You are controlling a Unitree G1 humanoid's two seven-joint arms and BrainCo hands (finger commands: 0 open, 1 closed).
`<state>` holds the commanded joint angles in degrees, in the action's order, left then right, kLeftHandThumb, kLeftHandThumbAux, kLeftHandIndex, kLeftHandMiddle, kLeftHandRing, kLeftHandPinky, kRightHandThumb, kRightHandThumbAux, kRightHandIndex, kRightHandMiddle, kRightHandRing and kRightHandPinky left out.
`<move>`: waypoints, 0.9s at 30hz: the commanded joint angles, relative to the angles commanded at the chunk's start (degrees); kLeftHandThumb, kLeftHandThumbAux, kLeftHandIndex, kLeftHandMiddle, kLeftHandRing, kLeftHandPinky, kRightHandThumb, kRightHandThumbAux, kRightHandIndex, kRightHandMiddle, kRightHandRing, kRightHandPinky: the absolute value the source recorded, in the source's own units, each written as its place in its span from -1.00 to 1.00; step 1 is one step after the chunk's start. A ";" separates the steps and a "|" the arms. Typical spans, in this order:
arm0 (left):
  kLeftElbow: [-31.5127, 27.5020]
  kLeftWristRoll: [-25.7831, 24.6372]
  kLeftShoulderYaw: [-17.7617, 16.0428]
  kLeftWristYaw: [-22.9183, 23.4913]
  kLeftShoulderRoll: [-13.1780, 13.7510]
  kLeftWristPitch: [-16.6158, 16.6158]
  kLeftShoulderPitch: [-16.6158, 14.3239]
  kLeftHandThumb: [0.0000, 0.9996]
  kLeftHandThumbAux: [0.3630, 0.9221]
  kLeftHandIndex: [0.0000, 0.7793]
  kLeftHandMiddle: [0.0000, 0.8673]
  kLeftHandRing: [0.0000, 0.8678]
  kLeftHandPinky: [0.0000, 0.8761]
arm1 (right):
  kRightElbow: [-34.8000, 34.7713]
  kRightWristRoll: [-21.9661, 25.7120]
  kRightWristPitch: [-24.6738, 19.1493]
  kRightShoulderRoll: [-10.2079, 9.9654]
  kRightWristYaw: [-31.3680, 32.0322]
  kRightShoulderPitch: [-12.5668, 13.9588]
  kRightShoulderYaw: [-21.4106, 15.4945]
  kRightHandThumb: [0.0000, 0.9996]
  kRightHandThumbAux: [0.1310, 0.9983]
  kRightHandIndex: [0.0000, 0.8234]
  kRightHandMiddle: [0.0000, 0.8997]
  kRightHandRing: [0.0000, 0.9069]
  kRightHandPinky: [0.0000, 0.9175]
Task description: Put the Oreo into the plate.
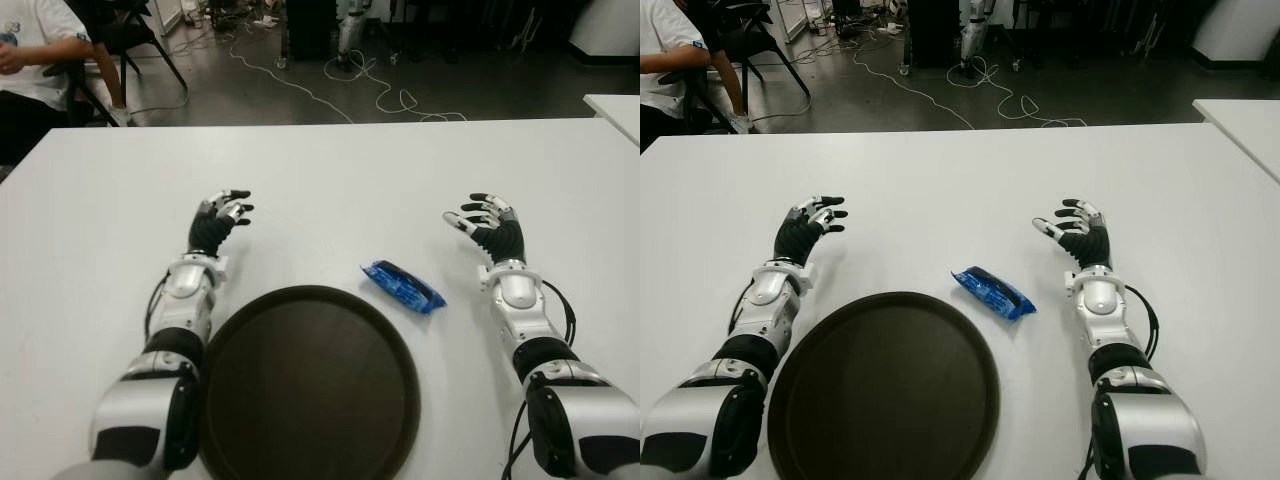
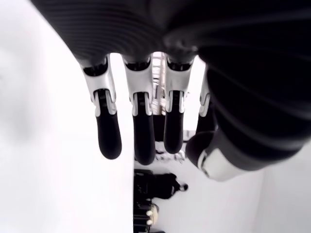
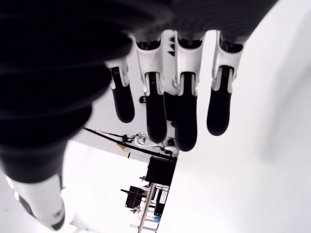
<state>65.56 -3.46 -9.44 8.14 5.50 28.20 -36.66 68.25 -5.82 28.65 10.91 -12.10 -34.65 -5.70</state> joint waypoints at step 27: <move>-5.59 0.88 1.92 2.30 1.93 0.61 2.05 -0.60 0.12 -0.49 -0.37 -0.34 -0.23 | -9.61 -7.82 9.29 3.72 -6.05 4.13 4.99 -1.00 0.40 -0.47 -0.32 -0.31 -0.31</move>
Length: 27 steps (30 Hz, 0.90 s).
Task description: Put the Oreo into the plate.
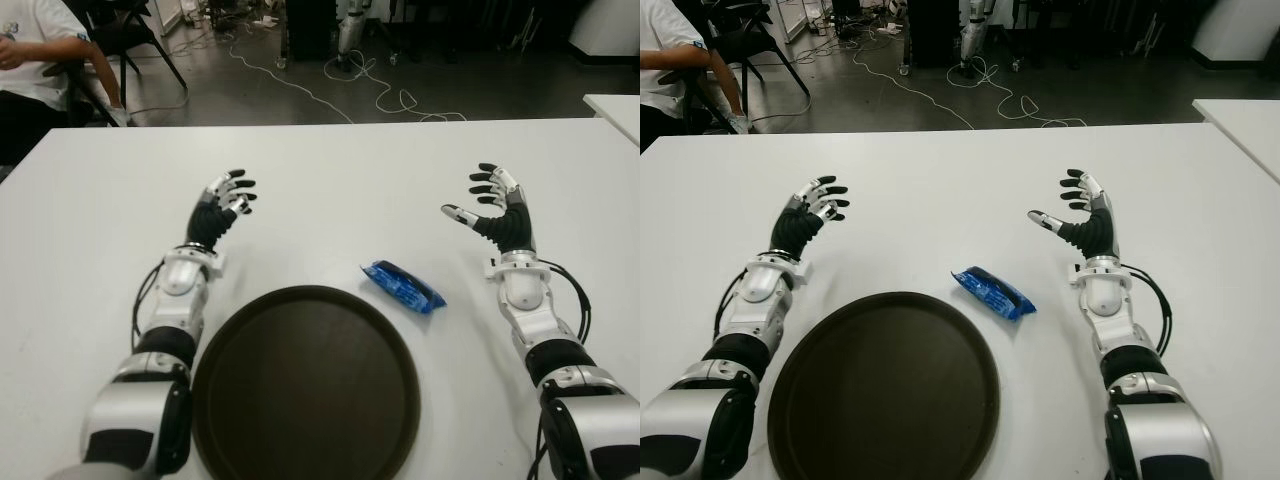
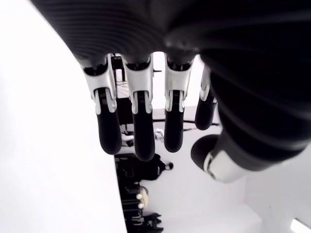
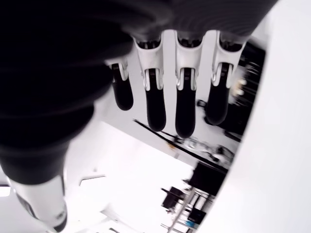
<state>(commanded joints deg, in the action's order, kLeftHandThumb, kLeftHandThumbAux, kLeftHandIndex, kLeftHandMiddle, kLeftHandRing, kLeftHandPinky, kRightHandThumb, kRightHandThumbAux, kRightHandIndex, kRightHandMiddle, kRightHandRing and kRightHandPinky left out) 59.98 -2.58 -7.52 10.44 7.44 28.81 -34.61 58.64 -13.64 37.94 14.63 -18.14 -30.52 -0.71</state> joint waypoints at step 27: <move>-3.11 0.17 0.20 -0.78 0.41 -2.22 0.94 -0.63 0.23 -0.46 -0.35 -0.33 -0.22 | -40.05 -10.70 -22.24 7.56 10.60 11.51 3.04 -1.00 0.77 -0.37 -0.33 -0.39 -0.44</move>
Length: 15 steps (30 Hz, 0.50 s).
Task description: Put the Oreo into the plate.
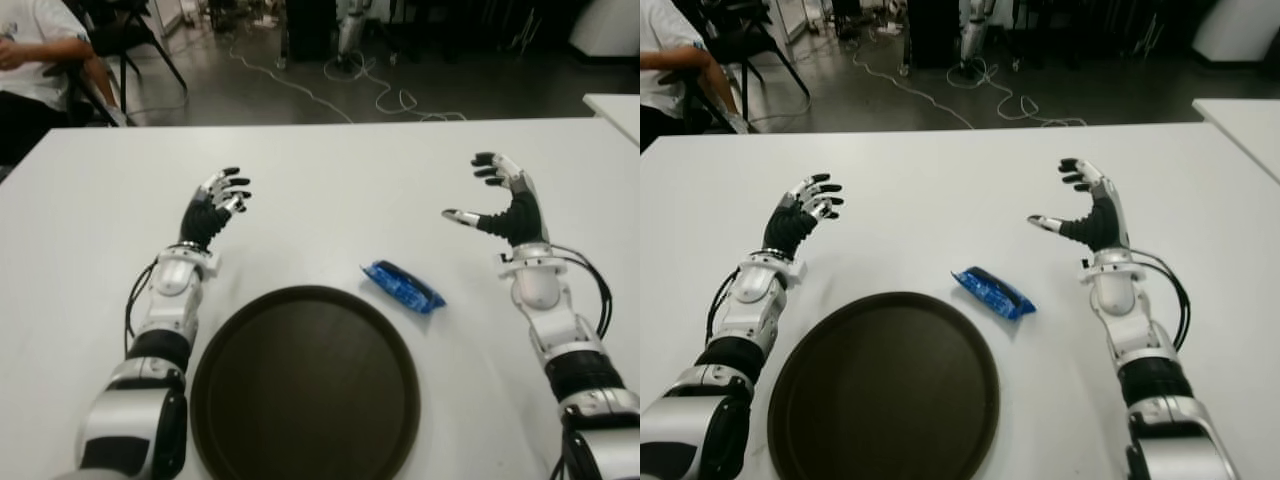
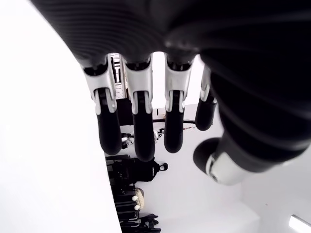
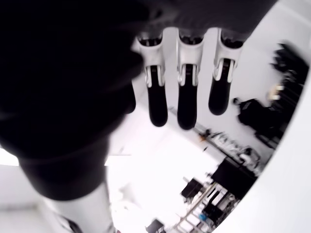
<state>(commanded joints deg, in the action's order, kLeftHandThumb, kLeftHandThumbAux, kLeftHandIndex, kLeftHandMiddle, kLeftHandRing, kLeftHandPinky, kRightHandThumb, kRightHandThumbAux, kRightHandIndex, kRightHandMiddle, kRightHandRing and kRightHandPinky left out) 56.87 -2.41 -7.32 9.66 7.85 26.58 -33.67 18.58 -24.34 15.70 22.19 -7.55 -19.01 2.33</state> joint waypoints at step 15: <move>-0.45 0.40 0.24 -0.10 0.60 -3.24 -0.32 -0.74 0.15 -0.43 -0.24 -0.23 -0.13 | -23.29 -15.73 -18.86 13.86 29.61 -0.73 8.11 -1.00 0.40 -0.67 -0.41 -0.47 -0.69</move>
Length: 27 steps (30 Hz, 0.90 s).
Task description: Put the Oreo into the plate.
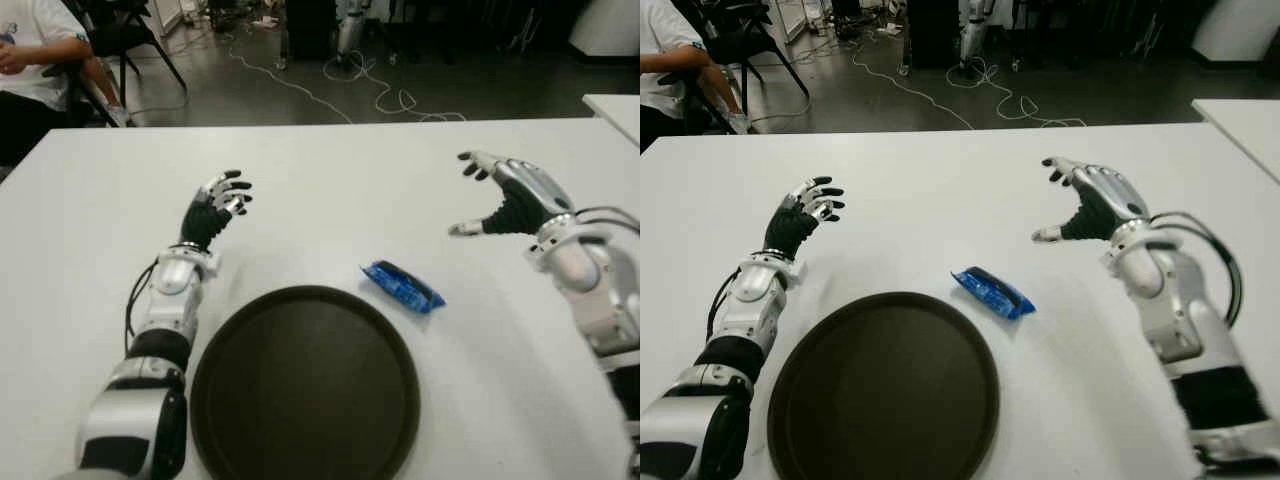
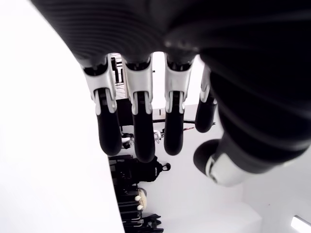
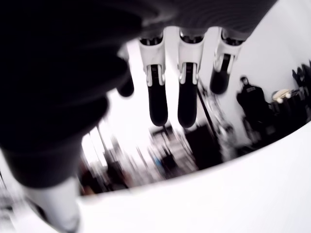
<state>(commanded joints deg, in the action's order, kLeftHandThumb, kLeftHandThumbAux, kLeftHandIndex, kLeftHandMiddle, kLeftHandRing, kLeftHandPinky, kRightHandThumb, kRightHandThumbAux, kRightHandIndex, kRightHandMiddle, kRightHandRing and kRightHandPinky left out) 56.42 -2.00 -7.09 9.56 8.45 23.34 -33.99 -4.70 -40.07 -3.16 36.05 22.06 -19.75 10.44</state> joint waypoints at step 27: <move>4.19 -0.18 -0.67 1.99 1.75 -5.76 -2.64 -0.88 0.13 -0.34 -0.16 -0.10 -0.03 | -5.74 -14.94 -14.64 -6.86 0.23 0.67 4.92 -1.00 0.40 -0.81 -0.70 -0.73 -0.84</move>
<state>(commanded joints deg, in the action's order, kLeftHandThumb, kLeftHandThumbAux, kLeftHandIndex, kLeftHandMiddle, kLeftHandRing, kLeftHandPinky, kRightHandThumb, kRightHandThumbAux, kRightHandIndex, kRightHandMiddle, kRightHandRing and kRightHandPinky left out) 60.60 -2.19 -7.75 11.55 10.21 17.58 -36.63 -10.44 -55.01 -17.80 29.19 22.29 -19.07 15.36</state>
